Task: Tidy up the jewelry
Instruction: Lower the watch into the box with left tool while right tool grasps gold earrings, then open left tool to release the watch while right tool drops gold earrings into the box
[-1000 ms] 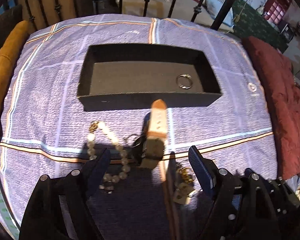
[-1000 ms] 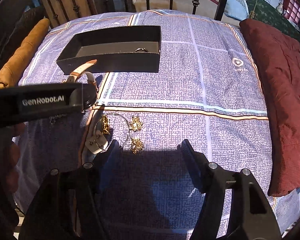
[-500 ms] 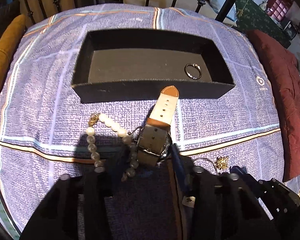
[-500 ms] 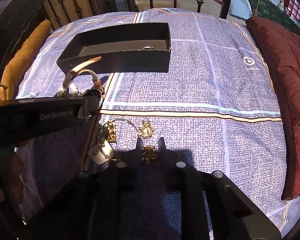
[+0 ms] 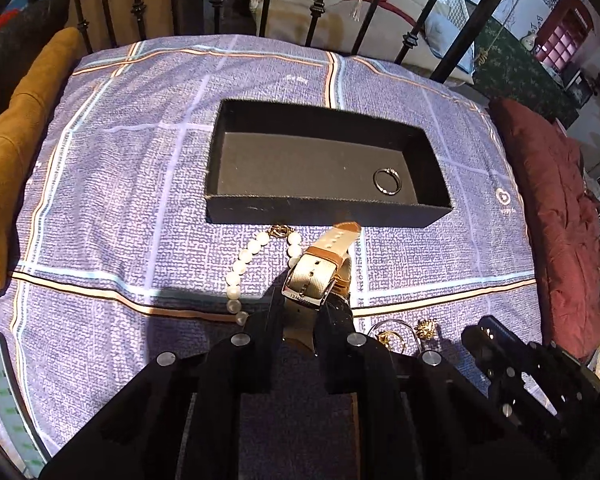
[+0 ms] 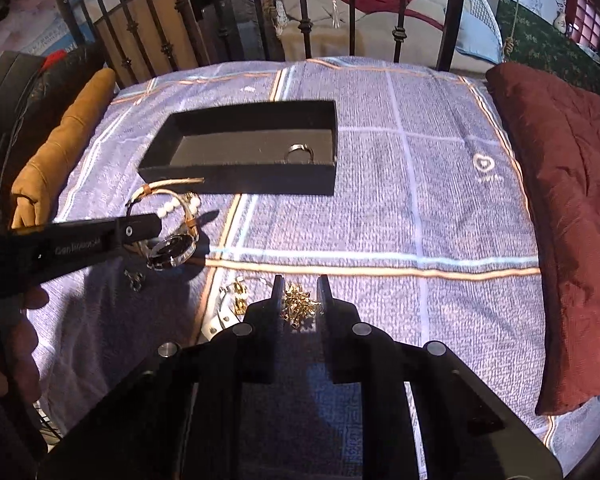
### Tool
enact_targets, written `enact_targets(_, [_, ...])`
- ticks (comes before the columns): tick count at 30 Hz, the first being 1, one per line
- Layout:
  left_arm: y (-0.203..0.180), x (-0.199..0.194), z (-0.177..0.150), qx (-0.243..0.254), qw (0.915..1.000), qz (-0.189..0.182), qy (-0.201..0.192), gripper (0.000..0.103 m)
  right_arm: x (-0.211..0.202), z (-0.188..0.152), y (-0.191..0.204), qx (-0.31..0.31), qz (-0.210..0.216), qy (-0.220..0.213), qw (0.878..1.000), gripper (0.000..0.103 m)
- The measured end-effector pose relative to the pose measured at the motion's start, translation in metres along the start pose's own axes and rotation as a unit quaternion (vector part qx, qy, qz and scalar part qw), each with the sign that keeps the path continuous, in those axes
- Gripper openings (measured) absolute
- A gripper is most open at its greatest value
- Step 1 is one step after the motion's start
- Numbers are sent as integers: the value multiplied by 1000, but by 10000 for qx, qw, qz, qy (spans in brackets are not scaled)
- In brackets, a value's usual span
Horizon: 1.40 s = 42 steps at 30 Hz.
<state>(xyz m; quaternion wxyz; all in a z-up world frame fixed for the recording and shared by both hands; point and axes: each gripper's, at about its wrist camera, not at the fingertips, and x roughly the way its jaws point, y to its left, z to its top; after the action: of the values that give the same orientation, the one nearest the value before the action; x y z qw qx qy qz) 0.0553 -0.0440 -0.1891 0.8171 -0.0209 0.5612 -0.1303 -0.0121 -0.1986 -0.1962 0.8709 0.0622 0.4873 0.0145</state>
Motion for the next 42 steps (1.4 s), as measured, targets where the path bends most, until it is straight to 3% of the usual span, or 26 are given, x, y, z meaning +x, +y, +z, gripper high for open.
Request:
enact_targets(10, [-5,-27,10,65,9997,39,-219,14,-6,48,14,-176,82,-580,9981,17])
enact_targets(31, [-14,-30,62,299,9969,191,-701,14,15,104,16,-209,0,-887,9958,17])
enact_targets(42, [-15,-14,84,366,9963,290,-716,14,29,121,18,-277,-56,-936,9952,17])
